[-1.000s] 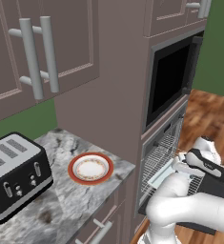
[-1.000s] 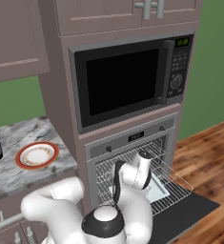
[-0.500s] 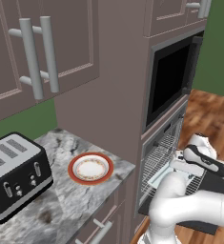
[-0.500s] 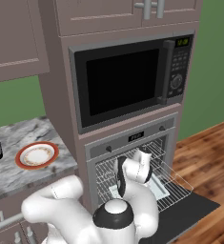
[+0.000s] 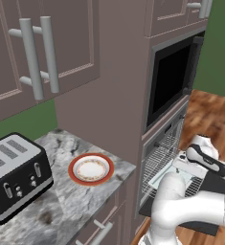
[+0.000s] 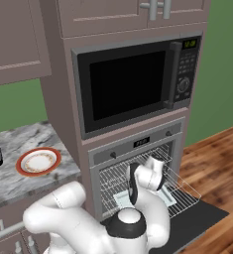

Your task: Take the baked cake out of the oven and place it on the plate for cooling. Then close the oven door.

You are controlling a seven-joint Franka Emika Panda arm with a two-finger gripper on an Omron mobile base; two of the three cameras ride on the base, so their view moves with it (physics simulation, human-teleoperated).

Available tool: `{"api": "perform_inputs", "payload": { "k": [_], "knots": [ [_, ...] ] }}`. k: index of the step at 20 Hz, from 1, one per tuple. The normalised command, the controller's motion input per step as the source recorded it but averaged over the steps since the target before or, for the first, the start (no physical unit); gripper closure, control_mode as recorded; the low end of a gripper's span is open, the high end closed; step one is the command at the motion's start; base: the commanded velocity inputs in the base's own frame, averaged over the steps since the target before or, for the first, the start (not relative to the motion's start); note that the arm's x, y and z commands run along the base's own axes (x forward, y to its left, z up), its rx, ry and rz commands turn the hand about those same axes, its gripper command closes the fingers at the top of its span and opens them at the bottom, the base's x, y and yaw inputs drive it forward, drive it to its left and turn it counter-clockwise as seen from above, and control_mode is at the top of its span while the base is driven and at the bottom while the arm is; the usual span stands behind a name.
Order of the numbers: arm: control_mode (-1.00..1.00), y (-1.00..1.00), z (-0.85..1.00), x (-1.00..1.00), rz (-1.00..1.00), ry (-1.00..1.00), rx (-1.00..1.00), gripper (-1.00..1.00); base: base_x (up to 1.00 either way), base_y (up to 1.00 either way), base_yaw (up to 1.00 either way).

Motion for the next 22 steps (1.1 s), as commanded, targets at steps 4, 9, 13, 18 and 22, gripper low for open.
{"api": "perform_inputs", "payload": {
  "k": [4, 9, 13, 18, 22],
  "knots": [
    [-1.00, 0.00, -0.07, 0.02, -0.09, 0.00, 0.00, -1.00, 0.00, 0.00, 0.00],
    [-1.00, 0.00, -0.14, 0.08, -0.02, 0.00, 0.00, -1.00, 0.00, 0.00, 0.00],
    [-1.00, 0.00, -0.10, 0.19, 0.00, 0.00, 0.00, -1.00, 0.00, 0.00, 0.00],
    [-1.00, 0.00, -0.01, 0.30, 0.00, 0.00, 0.00, -1.00, 0.00, 0.00, 0.00],
    [-1.00, 0.00, -0.18, 0.21, 0.00, 0.00, 0.00, -1.00, 0.00, 0.00, 0.00]
  ]
}}
